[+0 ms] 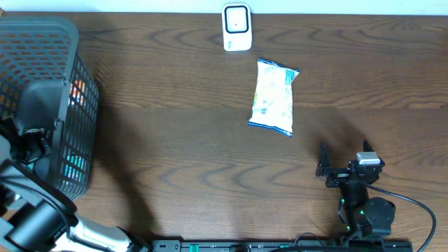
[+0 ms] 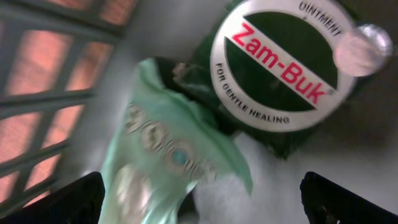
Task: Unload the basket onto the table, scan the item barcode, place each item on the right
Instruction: 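Grasp the green wipes pack in the basket with the left gripper, then carry the green pack out and drop it beside the snack bag, then move the left gripper back into the basket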
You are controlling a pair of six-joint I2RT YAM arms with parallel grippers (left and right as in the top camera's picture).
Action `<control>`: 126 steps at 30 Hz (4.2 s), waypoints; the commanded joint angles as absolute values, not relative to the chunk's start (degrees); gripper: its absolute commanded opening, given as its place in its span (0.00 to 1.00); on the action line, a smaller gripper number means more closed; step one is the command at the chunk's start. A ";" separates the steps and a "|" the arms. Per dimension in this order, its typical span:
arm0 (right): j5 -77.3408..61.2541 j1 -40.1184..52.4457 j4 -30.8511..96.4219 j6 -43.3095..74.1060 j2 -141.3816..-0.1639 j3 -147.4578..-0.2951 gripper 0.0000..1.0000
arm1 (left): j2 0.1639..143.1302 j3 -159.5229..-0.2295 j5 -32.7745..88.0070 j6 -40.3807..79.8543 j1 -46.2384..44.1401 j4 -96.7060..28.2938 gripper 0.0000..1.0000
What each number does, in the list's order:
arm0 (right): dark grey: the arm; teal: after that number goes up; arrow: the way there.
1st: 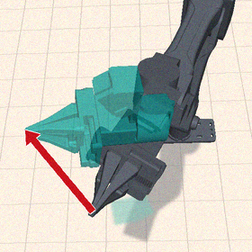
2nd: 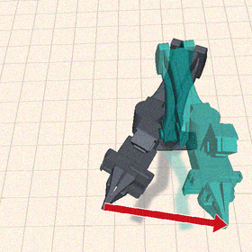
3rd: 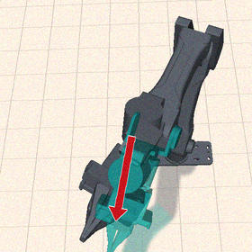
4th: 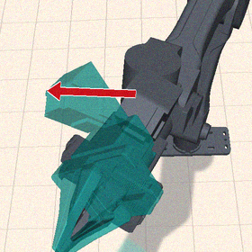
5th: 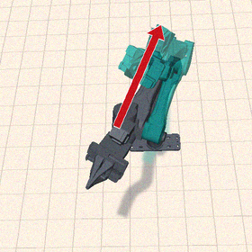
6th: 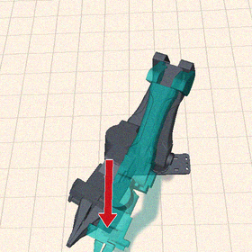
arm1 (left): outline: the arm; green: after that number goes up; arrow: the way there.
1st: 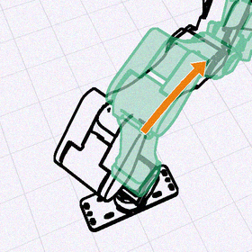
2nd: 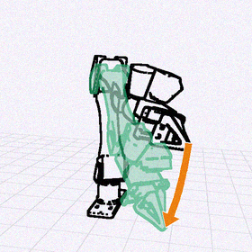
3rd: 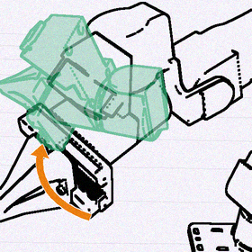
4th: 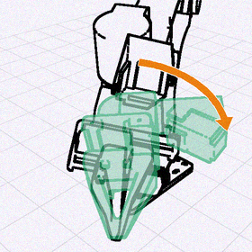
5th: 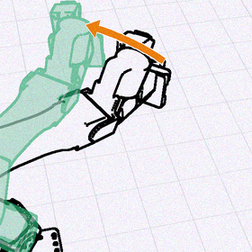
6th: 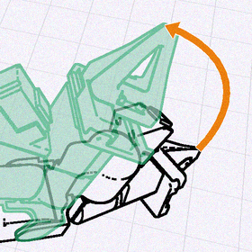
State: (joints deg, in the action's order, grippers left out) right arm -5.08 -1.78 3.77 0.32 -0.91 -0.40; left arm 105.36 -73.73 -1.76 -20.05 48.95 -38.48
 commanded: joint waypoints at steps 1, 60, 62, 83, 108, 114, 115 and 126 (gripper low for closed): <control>-4.64 -1.45 4.03 -0.49 -0.75 -0.32 0.99 | 107.87 -73.17 -5.19 -22.87 48.90 -36.86 0.98; -4.64 -1.45 4.03 -0.49 -0.75 -0.32 0.99 | 68.03 -73.08 30.00 34.48 3.51 -12.36 0.07; -4.64 -1.45 4.03 -0.49 -0.75 -0.32 0.99 | 71.20 -73.08 26.85 32.75 -1.45 -15.46 0.07; -4.64 -1.45 4.03 -0.49 -0.75 -0.32 0.99 | 105.14 -73.08 19.59 29.10 -24.36 -3.57 0.89; -4.64 -1.45 4.03 -0.49 -0.75 -0.32 0.99 | 65.82 -73.10 19.49 21.82 17.87 -20.75 0.98; -4.64 -1.45 4.03 -0.49 -0.75 -0.32 0.99 | 65.08 -73.10 16.21 22.15 37.76 -30.89 0.98; -4.64 -1.45 4.03 -0.49 -0.75 -0.32 0.99 | 65.45 -73.10 16.23 22.13 40.49 -32.14 0.98; -4.64 -1.45 4.03 -0.49 -0.75 -0.32 0.99 | 78.04 -73.06 15.86 -7.64 53.30 -49.76 1.00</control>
State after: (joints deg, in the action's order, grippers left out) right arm -4.91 -1.78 3.75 0.32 -0.91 -0.40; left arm 73.82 -72.60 16.16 8.23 52.84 -47.11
